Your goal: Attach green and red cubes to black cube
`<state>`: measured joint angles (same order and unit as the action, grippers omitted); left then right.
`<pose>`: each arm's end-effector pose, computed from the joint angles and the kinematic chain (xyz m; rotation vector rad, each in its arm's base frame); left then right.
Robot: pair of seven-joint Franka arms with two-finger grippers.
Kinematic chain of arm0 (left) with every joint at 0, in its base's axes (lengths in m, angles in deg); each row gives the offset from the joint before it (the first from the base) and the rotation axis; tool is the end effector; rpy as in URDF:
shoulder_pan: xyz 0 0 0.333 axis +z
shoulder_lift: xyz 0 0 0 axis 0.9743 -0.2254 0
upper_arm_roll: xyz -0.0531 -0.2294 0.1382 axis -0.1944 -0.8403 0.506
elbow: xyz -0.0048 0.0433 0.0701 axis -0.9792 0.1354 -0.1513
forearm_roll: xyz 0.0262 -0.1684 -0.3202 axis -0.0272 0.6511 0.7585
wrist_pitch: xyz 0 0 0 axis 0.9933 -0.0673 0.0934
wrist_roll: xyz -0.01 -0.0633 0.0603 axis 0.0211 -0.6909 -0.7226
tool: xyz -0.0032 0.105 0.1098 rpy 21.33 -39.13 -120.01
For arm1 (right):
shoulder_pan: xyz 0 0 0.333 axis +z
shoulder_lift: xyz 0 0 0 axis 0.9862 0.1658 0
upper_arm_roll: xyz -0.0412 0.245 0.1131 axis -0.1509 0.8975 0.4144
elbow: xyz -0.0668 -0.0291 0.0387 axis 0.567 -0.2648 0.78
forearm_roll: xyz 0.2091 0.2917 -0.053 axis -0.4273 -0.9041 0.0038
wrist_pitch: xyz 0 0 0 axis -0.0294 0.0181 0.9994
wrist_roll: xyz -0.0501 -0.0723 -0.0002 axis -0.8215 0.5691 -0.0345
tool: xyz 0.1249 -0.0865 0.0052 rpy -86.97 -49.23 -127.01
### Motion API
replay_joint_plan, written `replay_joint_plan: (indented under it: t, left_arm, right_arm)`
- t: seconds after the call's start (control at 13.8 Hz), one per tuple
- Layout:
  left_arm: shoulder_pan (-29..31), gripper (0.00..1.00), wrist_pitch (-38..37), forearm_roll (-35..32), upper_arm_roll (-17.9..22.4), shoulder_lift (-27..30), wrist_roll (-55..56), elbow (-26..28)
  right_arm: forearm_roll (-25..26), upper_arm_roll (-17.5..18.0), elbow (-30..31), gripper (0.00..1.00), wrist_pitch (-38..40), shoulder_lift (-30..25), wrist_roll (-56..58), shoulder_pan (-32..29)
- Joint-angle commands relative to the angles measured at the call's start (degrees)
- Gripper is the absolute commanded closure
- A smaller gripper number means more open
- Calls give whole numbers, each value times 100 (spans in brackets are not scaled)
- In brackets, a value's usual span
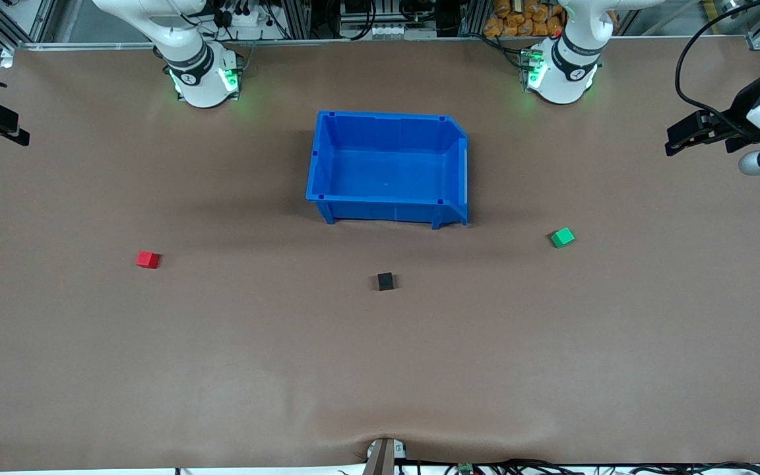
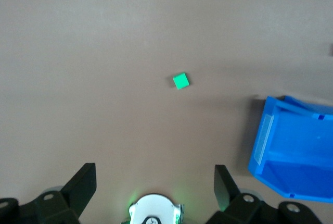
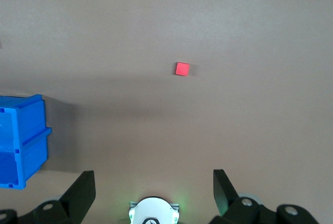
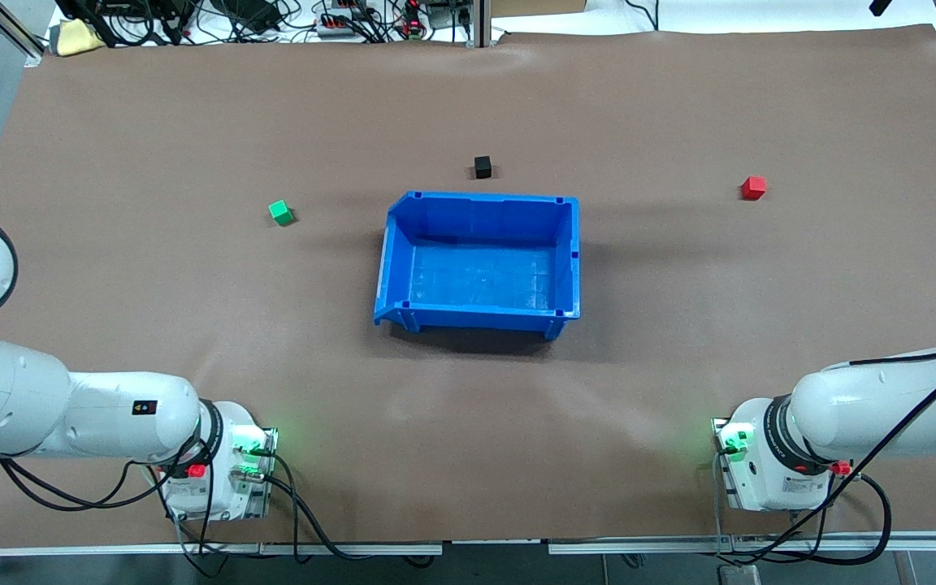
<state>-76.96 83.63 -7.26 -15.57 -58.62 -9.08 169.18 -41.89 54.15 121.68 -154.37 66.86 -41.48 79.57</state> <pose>0.4946 -0.0416 0.5453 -3.0859 -0.0546 0.1748 0.4908 -0.0452 0.5775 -3.1012 -0.0655 0.1963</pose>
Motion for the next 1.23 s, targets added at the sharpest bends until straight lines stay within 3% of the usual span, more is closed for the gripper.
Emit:
replay_joint_plan:
  t: [0.0,0.43,0.87,1.16]
  left_arm:
    - [25,0,-127,-12,1,-63,30,-65]
    - [43,0,382,-12,1,-107,74,453]
    - [43,0,1507,-12,1,-107,74,1428]
    - [-10,0,2051,-12,-25,-273,617,1929]
  right_arm:
    - [-84,-35,20,0,-13,-46,36,-17]
    - [-84,-35,2,0,-22,-20,89,-25]
    - [4,-35,2,0,-31,33,89,-25]
    - [127,-53,19,0,-170,515,45,-236]
